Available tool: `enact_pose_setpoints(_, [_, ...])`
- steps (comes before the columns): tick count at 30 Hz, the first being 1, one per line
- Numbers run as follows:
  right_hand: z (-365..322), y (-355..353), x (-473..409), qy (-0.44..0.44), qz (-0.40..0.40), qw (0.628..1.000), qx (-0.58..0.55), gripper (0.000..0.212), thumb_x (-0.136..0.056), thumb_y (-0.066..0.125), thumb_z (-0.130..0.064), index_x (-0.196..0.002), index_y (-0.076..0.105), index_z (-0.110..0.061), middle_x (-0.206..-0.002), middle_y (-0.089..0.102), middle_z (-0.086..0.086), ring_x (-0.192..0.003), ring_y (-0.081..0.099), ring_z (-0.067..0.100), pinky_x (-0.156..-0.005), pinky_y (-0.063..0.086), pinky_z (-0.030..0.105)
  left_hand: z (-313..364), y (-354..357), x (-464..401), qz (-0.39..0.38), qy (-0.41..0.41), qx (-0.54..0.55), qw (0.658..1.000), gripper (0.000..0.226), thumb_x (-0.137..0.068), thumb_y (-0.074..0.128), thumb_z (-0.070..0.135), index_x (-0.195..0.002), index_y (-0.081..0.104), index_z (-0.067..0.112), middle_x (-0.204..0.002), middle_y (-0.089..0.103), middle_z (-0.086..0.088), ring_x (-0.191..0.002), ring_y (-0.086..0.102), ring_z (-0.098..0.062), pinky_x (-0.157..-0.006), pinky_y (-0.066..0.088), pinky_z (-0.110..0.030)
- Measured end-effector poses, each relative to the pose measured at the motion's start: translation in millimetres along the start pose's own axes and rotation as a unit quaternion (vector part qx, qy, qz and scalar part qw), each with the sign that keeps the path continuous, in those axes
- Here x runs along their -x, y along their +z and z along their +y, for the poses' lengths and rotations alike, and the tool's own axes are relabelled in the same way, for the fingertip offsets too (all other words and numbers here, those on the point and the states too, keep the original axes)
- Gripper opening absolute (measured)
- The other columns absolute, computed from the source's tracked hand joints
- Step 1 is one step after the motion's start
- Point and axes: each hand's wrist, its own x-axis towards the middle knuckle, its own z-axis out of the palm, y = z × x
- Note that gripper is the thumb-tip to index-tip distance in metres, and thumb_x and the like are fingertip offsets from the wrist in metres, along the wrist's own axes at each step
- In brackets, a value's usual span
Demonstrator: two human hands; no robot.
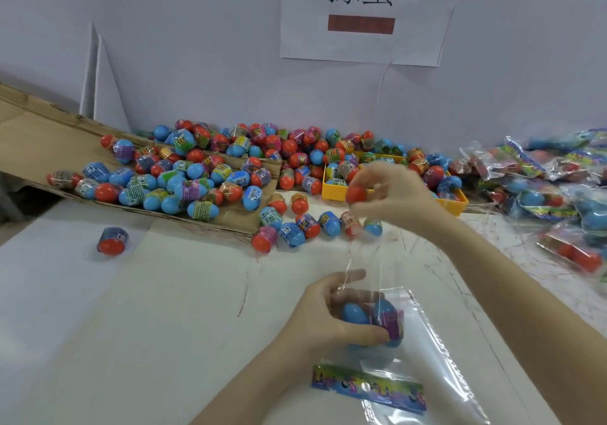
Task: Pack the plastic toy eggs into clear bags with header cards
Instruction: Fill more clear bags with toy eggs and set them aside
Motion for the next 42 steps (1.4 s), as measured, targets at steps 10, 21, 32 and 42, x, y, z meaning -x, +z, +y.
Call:
enact_pose_setpoints(10, [-26,-32,65,-0.040,-0.022,0.998,0.036,0.023,-0.066,0.072,-0.036,-0.086,0.063,-0.030,-0.089,0.064,-0.013,-0.088,0.054,0.004,-0.076,0.045,0.017,5,2,2,0.011,0.015,0.034,0.999,0.056,-0.065,0.074,-0.014,-0.103,0.061,0.025,-0.092,0.073,0.010,-0.088,0.070,-0.010,-0.068,0.055,-0.021])
enact_pose_setpoints(21, [-35,-22,50,-0.029,-0.171,0.964,0.203,0.028,-0.065,0.074,-0.046,-0.087,0.072,-0.030,-0.080,0.068,-0.016,-0.084,0.056,0.003,-0.091,0.038,0.040,7,6,3,0.011,0.028,0.016,0.999,0.040,-0.067,0.076,-0.009,-0.091,0.062,0.019,-0.087,0.074,0.014,-0.080,0.070,-0.005,-0.065,0.054,-0.017])
enact_pose_setpoints(32, [-22,-21,45,-0.032,-0.243,0.966,0.083,0.012,-0.068,0.064,-0.050,-0.076,0.069,-0.044,-0.085,0.069,-0.019,-0.087,0.058,-0.004,-0.081,0.045,0.021,7,7,4,0.031,0.023,0.055,0.998,0.027,-0.073,0.073,-0.001,-0.093,0.065,0.016,-0.085,0.075,0.006,-0.080,0.069,-0.005,-0.066,0.052,-0.015])
enact_pose_setpoints(42, [50,28,-15,0.007,-0.045,0.927,0.372,0.040,-0.087,0.062,-0.034,-0.124,0.049,-0.040,-0.124,0.052,-0.012,-0.112,0.036,0.017,-0.092,0.025,0.043,12,7,6,0.022,0.032,0.055,0.998,0.026,-0.072,0.073,-0.003,-0.091,0.067,0.014,-0.090,0.072,-0.003,-0.081,0.068,-0.010,-0.071,0.055,-0.022])
